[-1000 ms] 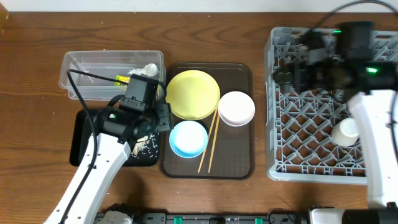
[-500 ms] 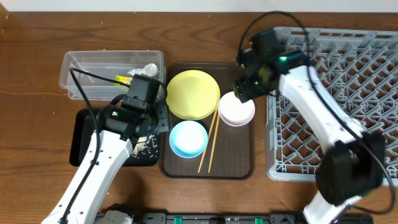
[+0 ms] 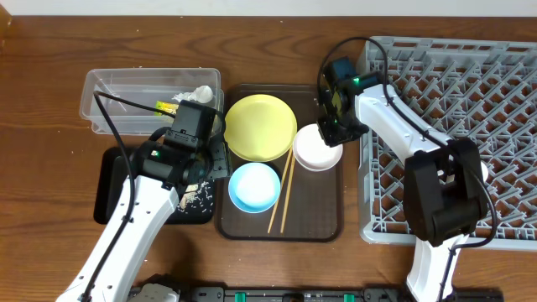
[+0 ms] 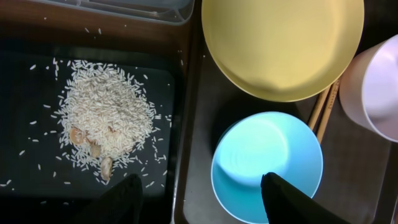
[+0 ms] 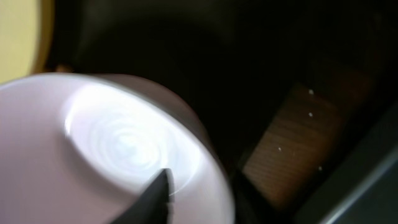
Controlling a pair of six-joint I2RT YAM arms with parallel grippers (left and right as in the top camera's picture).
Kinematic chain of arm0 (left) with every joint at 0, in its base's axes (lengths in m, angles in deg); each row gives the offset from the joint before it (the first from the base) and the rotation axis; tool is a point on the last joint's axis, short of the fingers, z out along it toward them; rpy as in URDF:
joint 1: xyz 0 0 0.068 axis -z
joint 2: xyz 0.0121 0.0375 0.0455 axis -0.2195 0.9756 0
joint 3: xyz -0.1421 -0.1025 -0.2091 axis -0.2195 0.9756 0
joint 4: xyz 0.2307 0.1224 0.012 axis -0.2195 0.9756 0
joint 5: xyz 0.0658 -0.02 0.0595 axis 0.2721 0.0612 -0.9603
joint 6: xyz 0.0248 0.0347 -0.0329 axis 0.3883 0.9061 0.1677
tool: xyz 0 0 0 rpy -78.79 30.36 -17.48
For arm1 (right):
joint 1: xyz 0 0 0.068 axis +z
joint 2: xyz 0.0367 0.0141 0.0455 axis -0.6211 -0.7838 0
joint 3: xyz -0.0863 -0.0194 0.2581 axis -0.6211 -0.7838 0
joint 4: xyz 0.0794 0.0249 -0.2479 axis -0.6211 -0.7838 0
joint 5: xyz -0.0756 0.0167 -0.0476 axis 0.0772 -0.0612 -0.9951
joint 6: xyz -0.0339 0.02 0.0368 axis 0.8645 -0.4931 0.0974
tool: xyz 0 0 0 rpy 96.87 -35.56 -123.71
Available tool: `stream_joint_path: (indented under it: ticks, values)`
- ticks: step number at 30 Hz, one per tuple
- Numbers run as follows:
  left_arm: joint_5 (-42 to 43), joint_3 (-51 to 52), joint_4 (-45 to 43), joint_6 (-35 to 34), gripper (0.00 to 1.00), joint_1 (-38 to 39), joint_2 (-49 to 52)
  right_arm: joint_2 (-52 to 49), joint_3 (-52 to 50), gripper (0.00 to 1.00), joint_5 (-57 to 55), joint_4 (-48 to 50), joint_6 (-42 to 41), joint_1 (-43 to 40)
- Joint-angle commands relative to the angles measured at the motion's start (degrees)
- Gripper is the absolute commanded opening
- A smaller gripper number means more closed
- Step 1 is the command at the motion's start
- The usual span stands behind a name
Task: Sort waste into correct bins and load items into the dishwasher rack
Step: 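Move the right gripper to the pink bowl and grasp its rim, then lift the pink bowl with the right gripper and place it in the rack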
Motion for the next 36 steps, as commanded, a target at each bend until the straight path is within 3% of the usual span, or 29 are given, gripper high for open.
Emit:
stream_joint_path:
  ticks: [1,4,11,21,27,36]
  values:
    - [-1.31,0.74,0.17,-0.74,0.64,-0.24,0.24,-0.07,-0.07,0.13,-0.87,-0.09,-0.83,0.26]
    - [-1.31,0.74,0.17,-0.74,0.64,-0.24,0.24,-0.07,-0.07,0.01,-0.92,-0.50,-0.81,-0.07]
    - [-1.29,0.74,0.17,-0.74,0.64,-0.24,0.24,3.21,1.29,0.01,-2.03,-2.21,-0.83,-2.38]
    - [-1.31,0.74,0.13,-0.72,0.64,-0.24,0.24,18.99,3.45,0.01,-10.71,0.09,-0.74,-7.28]
    - [-1.31,0.74,-0.15,-0.74,0.64,-0.24,0.24,24.81,3.43,0.01,-27.10,7.37,-2.23,-9.31]
    - [-1.29,0.74,-0.46,-0.74,0.64,-0.24,0.24,21.79,3.41,0.01,-54.38,18.64,-4.50,-11.41]
